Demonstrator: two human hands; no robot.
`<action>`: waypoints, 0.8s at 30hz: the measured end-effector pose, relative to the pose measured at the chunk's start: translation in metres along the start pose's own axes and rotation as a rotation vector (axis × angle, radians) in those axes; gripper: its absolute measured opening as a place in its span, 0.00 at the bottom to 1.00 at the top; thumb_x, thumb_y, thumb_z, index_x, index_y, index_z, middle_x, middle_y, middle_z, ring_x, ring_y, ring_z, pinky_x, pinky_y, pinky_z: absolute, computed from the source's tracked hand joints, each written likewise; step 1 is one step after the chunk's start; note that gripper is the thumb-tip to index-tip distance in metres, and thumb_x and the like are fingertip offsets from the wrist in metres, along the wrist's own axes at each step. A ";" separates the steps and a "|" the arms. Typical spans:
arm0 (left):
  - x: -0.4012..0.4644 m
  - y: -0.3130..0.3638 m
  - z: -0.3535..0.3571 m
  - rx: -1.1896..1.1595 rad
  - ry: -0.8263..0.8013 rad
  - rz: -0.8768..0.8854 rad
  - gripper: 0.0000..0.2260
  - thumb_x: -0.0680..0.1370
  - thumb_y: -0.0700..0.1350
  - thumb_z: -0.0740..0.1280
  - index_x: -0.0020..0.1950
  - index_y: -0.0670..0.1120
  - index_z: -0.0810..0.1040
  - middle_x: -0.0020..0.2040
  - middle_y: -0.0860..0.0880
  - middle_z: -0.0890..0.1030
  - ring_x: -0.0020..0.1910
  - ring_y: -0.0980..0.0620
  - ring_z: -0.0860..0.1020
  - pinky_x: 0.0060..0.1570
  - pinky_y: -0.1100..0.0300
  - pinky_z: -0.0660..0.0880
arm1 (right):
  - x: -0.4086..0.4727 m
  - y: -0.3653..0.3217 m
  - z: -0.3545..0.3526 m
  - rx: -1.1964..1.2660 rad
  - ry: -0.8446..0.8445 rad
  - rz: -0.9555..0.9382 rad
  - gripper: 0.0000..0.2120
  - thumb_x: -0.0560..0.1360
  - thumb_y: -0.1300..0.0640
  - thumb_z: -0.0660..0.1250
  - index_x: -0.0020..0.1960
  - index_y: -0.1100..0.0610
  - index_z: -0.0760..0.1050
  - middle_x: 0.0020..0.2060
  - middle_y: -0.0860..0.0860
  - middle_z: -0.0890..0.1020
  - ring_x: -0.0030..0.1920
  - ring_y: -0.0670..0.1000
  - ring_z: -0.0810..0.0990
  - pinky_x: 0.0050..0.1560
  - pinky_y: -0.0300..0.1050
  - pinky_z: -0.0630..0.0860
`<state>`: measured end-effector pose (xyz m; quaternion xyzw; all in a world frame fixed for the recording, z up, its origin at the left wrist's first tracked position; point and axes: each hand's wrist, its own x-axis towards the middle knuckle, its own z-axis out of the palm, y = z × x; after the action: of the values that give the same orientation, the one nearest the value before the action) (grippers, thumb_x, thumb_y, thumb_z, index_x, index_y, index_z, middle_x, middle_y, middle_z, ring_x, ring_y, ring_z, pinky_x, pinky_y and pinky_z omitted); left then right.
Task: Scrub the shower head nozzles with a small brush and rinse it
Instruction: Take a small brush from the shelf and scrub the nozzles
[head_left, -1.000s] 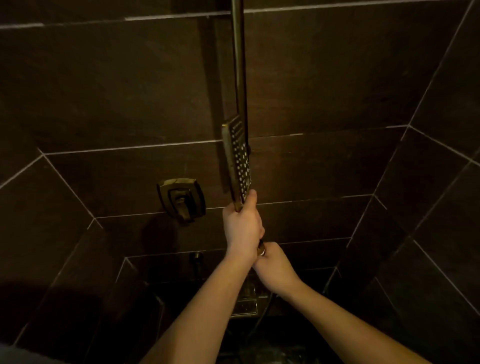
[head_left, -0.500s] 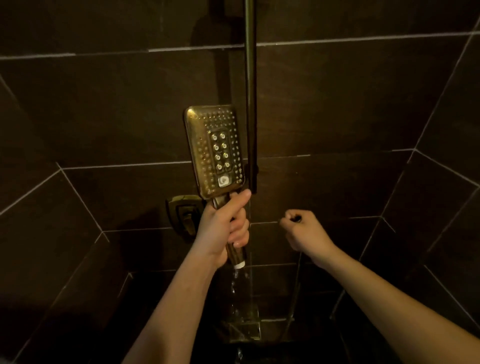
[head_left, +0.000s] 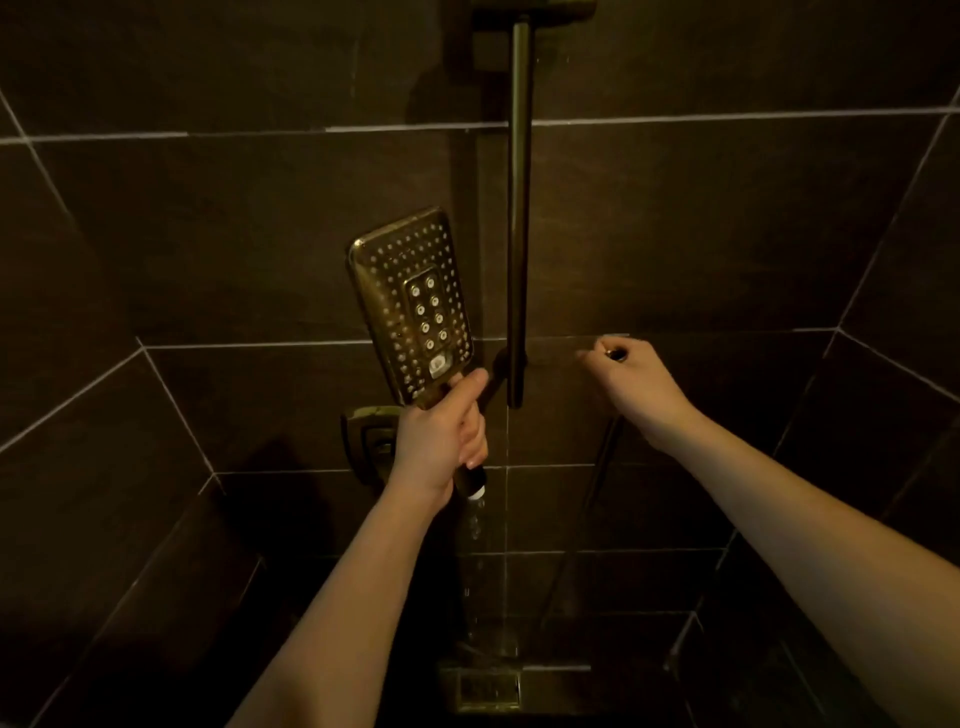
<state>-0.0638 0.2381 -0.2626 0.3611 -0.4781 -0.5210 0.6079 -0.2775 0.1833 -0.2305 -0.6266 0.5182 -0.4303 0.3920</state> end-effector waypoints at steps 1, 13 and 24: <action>0.003 0.002 0.001 -0.009 -0.004 0.006 0.23 0.82 0.44 0.67 0.26 0.46 0.67 0.20 0.51 0.64 0.17 0.53 0.63 0.22 0.60 0.62 | 0.004 -0.007 -0.003 -0.012 0.000 -0.029 0.14 0.80 0.54 0.63 0.36 0.53 0.67 0.29 0.49 0.69 0.29 0.48 0.69 0.32 0.40 0.68; 0.079 0.103 0.015 -0.159 -0.268 0.074 0.20 0.77 0.48 0.71 0.30 0.47 0.65 0.20 0.51 0.62 0.16 0.54 0.61 0.20 0.63 0.61 | 0.092 -0.150 -0.063 -0.182 0.058 -0.184 0.07 0.82 0.54 0.60 0.54 0.58 0.71 0.42 0.53 0.77 0.42 0.50 0.76 0.44 0.45 0.73; 0.128 0.182 0.038 -0.118 -0.377 0.173 0.20 0.76 0.47 0.71 0.29 0.47 0.65 0.19 0.51 0.62 0.15 0.55 0.61 0.19 0.63 0.59 | 0.138 -0.279 -0.124 -0.356 0.156 -0.438 0.11 0.78 0.54 0.67 0.58 0.55 0.77 0.47 0.51 0.81 0.47 0.47 0.79 0.44 0.41 0.74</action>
<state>-0.0478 0.1507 -0.0548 0.1788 -0.5812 -0.5524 0.5702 -0.2953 0.0845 0.0893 -0.7477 0.4665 -0.4537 0.1327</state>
